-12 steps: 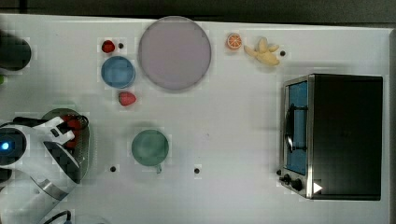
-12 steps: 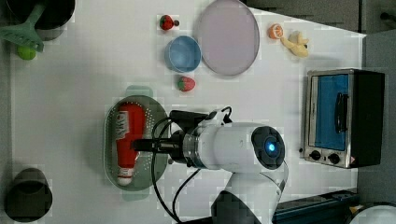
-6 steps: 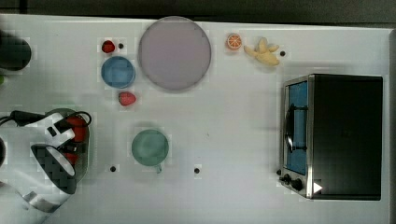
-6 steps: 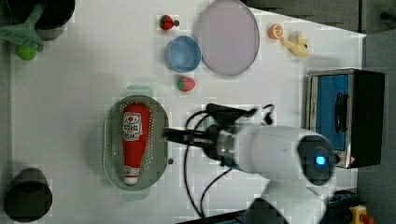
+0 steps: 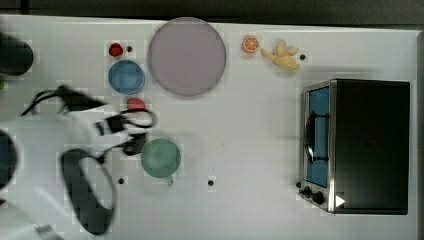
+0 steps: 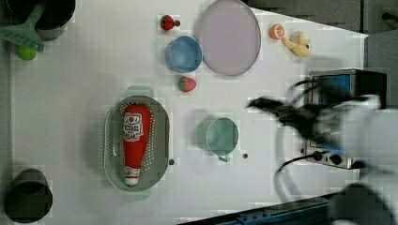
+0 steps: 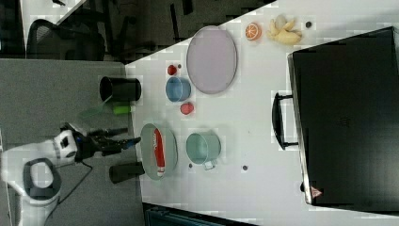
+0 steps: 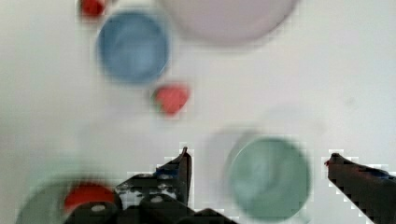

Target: Pick Ketchup from the table and place it in strainer.

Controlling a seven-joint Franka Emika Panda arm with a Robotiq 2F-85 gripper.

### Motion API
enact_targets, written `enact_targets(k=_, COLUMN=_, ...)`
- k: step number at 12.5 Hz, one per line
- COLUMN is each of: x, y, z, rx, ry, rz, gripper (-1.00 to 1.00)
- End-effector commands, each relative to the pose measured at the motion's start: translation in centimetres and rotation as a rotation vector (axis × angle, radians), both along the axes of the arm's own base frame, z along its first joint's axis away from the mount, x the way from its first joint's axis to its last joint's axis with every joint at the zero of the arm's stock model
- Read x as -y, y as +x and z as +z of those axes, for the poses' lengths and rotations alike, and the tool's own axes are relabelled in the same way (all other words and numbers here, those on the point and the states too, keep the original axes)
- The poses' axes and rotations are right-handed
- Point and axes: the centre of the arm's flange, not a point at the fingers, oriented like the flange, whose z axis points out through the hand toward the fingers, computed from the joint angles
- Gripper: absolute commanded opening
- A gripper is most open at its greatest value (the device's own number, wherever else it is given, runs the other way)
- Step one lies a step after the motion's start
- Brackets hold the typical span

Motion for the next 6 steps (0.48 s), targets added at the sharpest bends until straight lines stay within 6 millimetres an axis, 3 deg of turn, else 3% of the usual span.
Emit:
enact_targets(k=1, x=11.2, y=2.6, z=4.9, rx=0.035, ry=0.032, rz=-0.276, gripper=1.0)
enact_targets(k=3, x=15.4, y=2.2, z=6.7, rx=-0.013, ry=0.135, rz=-0.402, gripper=1.0)
enact_targets(k=6, x=20.2, y=2.4, z=9.9, rx=-0.025, ry=0.156, rz=-0.332, gripper=1.0)
